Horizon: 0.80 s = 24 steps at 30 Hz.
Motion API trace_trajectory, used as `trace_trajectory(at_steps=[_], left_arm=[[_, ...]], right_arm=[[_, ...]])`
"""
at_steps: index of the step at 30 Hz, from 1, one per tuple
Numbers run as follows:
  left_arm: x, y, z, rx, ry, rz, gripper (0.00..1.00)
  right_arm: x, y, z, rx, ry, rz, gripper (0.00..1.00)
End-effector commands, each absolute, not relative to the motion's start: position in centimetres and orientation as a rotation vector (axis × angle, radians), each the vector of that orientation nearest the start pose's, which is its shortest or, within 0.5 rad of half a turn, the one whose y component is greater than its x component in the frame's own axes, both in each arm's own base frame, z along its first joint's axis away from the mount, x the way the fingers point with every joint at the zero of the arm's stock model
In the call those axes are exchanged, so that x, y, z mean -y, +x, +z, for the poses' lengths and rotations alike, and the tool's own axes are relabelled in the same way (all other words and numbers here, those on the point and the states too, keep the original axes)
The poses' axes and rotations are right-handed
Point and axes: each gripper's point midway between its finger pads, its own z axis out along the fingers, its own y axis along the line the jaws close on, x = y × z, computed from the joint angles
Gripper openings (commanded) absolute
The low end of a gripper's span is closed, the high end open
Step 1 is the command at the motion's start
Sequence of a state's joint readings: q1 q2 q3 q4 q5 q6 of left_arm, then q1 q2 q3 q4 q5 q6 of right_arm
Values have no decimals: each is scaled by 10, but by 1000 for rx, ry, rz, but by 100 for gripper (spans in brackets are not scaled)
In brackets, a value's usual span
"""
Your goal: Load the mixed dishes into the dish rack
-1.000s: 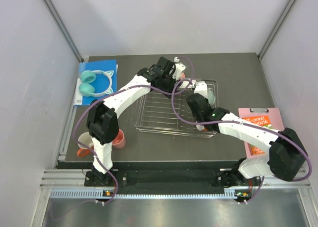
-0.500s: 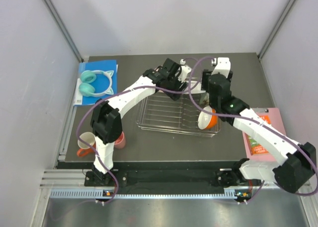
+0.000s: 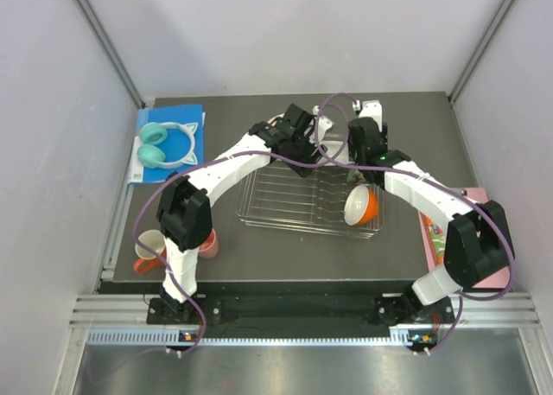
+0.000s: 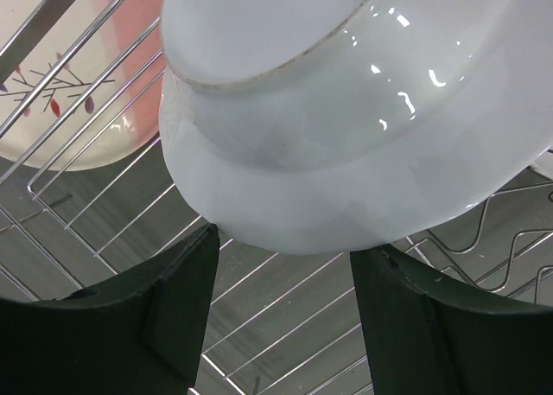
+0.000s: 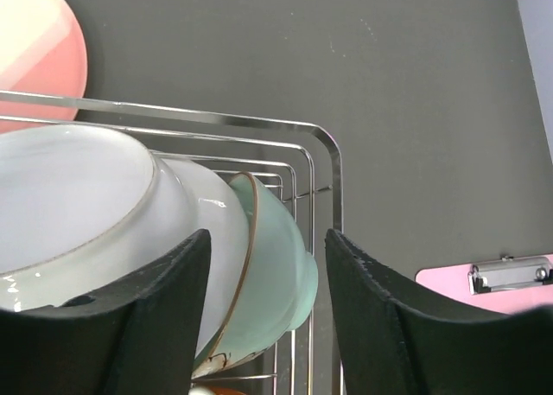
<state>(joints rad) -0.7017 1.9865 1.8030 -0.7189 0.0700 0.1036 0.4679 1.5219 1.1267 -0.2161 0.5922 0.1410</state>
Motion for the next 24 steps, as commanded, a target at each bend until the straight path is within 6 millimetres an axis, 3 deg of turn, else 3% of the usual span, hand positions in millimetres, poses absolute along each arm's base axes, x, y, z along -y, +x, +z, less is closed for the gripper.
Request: trace_trajectory(at_steps=[1, 6, 10, 13, 21, 24], left_arm=[[327, 389, 179, -2198, 952, -301, 66], [311, 404, 177, -2229, 885, -296, 66], [286, 425, 162, -2328, 763, -335, 66], [279, 431, 158, -2350, 721, -360, 66], [290, 433, 159, -2372, 690, -441, 66], [295, 419, 165, -2374, 722, -516, 66]], right_arm=[[-104, 411, 192, -2049, 16, -243, 52], [-96, 398, 183, -2061, 26, -262, 47], [-90, 388, 174, -2077, 30, -274, 46], [-87, 382, 168, -2084, 36, -274, 45], [-80, 365, 151, -2108, 38, -279, 34], [-80, 361, 143, -2121, 38, -267, 31]])
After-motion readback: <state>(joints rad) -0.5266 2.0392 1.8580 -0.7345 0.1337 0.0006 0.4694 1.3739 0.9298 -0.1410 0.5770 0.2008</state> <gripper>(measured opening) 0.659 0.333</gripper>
